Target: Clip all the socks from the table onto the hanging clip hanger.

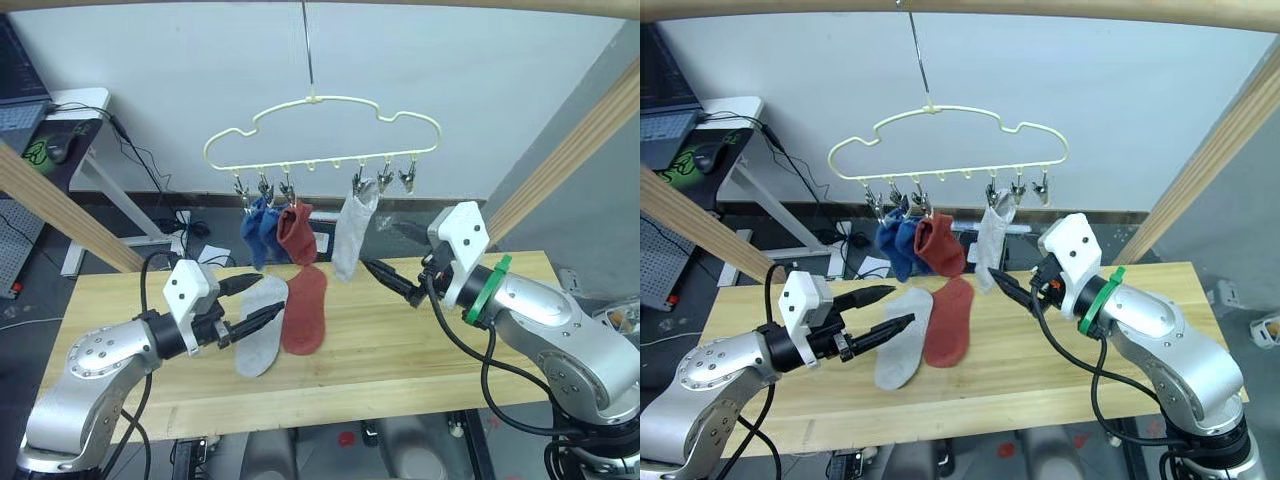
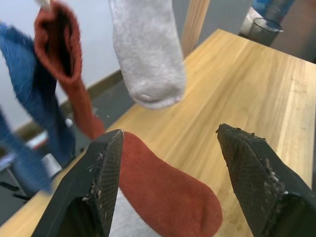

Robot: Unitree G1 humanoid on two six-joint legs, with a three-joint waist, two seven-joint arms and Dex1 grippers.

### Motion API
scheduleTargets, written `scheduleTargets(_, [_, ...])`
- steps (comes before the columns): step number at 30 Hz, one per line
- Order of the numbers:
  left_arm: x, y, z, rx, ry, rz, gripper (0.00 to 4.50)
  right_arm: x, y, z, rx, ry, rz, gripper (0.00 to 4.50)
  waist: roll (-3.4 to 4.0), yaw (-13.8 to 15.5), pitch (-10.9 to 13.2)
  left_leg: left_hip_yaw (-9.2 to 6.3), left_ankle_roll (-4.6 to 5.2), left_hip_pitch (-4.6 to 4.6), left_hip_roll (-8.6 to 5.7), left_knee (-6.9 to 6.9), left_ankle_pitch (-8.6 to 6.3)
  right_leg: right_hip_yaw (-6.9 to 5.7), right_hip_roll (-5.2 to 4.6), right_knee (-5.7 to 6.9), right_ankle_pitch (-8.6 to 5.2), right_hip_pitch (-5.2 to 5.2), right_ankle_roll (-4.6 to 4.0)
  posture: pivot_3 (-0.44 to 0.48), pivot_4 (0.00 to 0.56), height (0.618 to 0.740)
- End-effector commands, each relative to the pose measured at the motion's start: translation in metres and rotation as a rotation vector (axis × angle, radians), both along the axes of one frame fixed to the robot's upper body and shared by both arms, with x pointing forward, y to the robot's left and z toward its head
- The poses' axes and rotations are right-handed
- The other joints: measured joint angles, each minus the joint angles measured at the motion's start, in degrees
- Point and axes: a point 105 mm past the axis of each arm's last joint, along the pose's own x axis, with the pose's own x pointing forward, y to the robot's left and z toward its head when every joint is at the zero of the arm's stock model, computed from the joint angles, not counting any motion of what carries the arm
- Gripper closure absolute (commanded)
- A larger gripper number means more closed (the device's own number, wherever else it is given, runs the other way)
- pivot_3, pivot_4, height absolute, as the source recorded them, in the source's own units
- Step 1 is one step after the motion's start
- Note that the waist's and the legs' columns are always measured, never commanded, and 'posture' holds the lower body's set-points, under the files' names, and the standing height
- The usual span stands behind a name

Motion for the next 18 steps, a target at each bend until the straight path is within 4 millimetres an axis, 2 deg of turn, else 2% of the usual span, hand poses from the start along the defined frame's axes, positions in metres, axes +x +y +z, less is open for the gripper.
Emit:
scheduleTargets(1, [-0.006, -0.01, 0.019, -0.017, -0.083, -0.049, 1.28, 0.008, -0.008, 0.01, 0.026, -0.06, -0.07, 0.51, -0.03, 0.09, -0.65, 0.01, 0.0, 0.05, -0.01, 0.0, 0.0, 0.01, 0.0, -0.01, 0.0, 0.06, 0.0, -0.119, 0.199, 0.74])
scheduleTargets(14, [-0.001, -0.023, 0.039, -0.047, -0.121, -0.09, 1.28, 0.018, -0.003, -0.002, 0.069, -0.019, -0.141, 0.51, -0.13, 0.32, -2.22, 0.1, 0.02, 0.47, 0.01, -0.02, 0.0, 0.1, 0.11, 0.02, 0.03, 0.38, -0.06, -0.102, 0.196, 0.74])
scheduleTargets(18, [0.002, -0.024, 0.042, -0.045, -0.132, -0.094, 1.25, 0.021, -0.002, -0.004, 0.073, -0.017, -0.157, 1.45, -0.13, 0.53, -2.22, 0.11, 0.02, 0.52, 0.01, -0.02, 0.0, 0.11, 0.14, 0.04, 0.05, 0.38, -0.09, -0.102, 0.199, 0.74])
